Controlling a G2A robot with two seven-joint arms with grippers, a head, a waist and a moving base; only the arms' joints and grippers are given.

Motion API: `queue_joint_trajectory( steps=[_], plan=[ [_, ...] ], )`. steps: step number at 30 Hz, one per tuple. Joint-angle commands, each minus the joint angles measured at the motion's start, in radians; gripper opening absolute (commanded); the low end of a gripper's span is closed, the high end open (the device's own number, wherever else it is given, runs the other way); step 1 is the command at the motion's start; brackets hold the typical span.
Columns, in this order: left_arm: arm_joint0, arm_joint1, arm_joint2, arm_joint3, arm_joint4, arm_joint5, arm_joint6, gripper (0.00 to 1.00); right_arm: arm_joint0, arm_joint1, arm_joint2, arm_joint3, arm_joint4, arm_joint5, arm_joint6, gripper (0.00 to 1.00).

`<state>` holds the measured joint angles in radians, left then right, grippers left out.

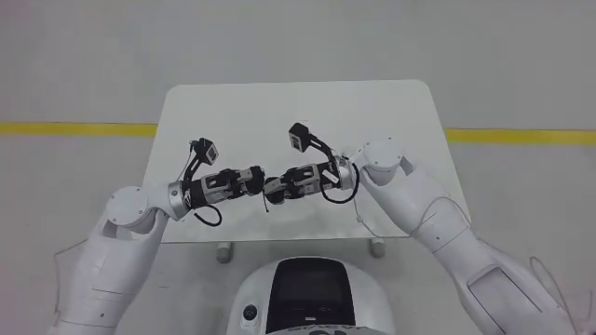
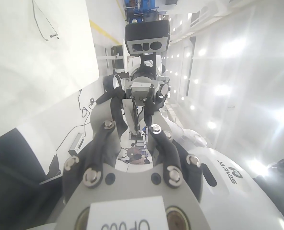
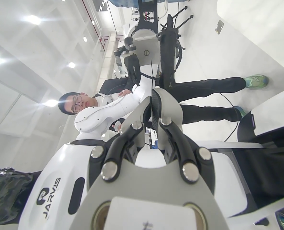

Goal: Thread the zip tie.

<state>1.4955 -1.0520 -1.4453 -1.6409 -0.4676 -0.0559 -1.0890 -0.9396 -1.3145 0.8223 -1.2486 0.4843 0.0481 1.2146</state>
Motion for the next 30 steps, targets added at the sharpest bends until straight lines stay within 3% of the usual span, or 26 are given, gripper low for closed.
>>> queue_joint_trajectory(
  steps=[1, 9, 13, 19, 22, 29, 30],
  plan=[
    [0.000, 0.002, 0.001, 0.000, -0.001, 0.000, 0.001, 0.18, 0.001, 0.000, 0.001, 0.005, 0.001, 0.001, -0.001, 0.00],
    [-0.005, 0.008, 0.011, 0.002, -0.005, -0.001, 0.003, 0.22, 0.004, 0.000, -0.002, 0.016, 0.005, 0.004, 0.004, 0.00],
    [-0.009, 0.011, 0.018, 0.004, -0.008, -0.002, 0.001, 0.13, 0.006, -0.001, -0.005, 0.021, 0.007, 0.006, 0.005, 0.00],
    [-0.015, 0.015, 0.029, 0.009, -0.005, -0.006, -0.005, 0.13, 0.010, -0.002, -0.008, 0.029, 0.012, 0.006, 0.006, 0.00],
    [-0.017, 0.017, 0.033, 0.012, -0.005, -0.009, -0.004, 0.00, 0.012, -0.003, -0.008, 0.033, 0.014, 0.005, 0.006, 0.00],
    [-0.022, 0.022, 0.035, 0.023, -0.015, -0.018, 0.002, 0.00, 0.011, -0.001, 0.001, 0.041, 0.025, 0.003, 0.009, 0.00],
    [-0.023, 0.023, 0.036, 0.024, -0.017, -0.018, 0.003, 0.00, 0.011, 0.000, 0.002, 0.042, 0.026, 0.003, 0.010, 0.19]
  ],
)
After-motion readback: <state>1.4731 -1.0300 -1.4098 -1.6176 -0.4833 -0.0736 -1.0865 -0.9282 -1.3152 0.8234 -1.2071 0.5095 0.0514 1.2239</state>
